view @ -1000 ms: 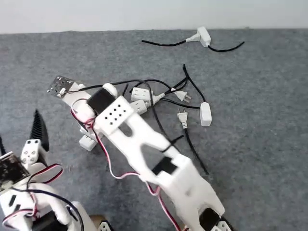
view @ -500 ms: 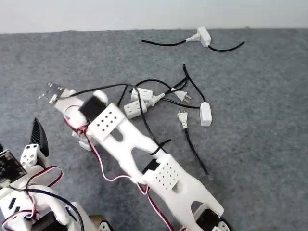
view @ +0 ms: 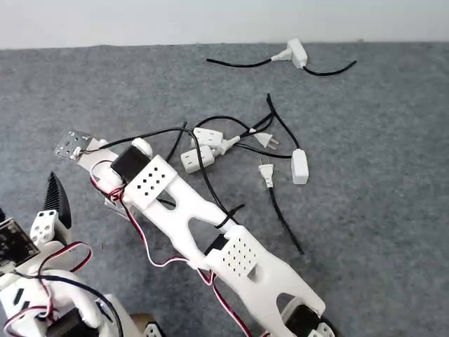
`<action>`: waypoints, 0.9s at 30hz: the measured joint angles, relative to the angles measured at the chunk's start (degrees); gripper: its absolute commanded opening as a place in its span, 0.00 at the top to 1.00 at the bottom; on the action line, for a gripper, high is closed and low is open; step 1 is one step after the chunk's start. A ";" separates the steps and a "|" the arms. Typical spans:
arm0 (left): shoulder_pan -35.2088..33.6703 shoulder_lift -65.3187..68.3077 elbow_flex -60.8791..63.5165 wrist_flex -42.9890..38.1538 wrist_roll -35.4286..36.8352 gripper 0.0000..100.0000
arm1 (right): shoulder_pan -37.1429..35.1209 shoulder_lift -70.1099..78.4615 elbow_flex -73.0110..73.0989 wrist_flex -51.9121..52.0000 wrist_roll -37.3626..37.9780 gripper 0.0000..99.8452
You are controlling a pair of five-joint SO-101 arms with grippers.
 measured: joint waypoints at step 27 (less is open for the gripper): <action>7.65 0.00 4.66 -7.47 0.00 0.65 | 2.11 -19.25 11.34 0.09 -1.41 0.99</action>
